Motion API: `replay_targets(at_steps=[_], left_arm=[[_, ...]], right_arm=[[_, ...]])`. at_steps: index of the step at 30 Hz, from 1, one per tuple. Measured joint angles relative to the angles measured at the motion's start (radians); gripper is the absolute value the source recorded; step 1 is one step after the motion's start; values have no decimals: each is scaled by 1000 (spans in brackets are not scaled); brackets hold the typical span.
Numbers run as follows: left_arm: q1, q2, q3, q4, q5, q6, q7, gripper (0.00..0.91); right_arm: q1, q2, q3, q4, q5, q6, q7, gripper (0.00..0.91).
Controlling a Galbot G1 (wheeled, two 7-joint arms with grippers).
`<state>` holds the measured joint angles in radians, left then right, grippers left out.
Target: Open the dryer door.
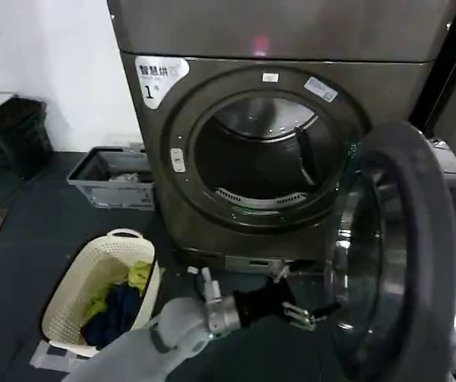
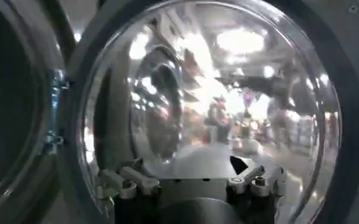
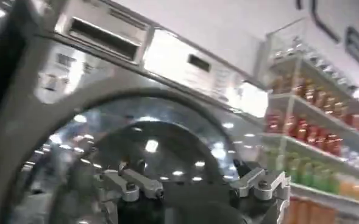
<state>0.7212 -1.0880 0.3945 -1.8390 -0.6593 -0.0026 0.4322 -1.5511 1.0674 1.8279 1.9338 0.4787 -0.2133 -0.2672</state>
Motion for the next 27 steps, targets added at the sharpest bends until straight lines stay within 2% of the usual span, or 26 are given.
replay_targets(at_steps=[8,14,19,27], left_arm=[[-81,-64,83,77,4,-7,-2,907],[-124,-122,125,125,2,-14,-1,907],[-151,-174,150,164,8,-18,-2,907],[-201,-241,183,233,-3,-24,-9,907]], right_arm=[[-51,-21,164,-45,-10,-66,43,907],[-84,-14,275,-55,-41,-68,51,907],[-113,-32,378,-75,-71,-109,76,907],[-148,-80,506,-116,-103,-132,79,907]])
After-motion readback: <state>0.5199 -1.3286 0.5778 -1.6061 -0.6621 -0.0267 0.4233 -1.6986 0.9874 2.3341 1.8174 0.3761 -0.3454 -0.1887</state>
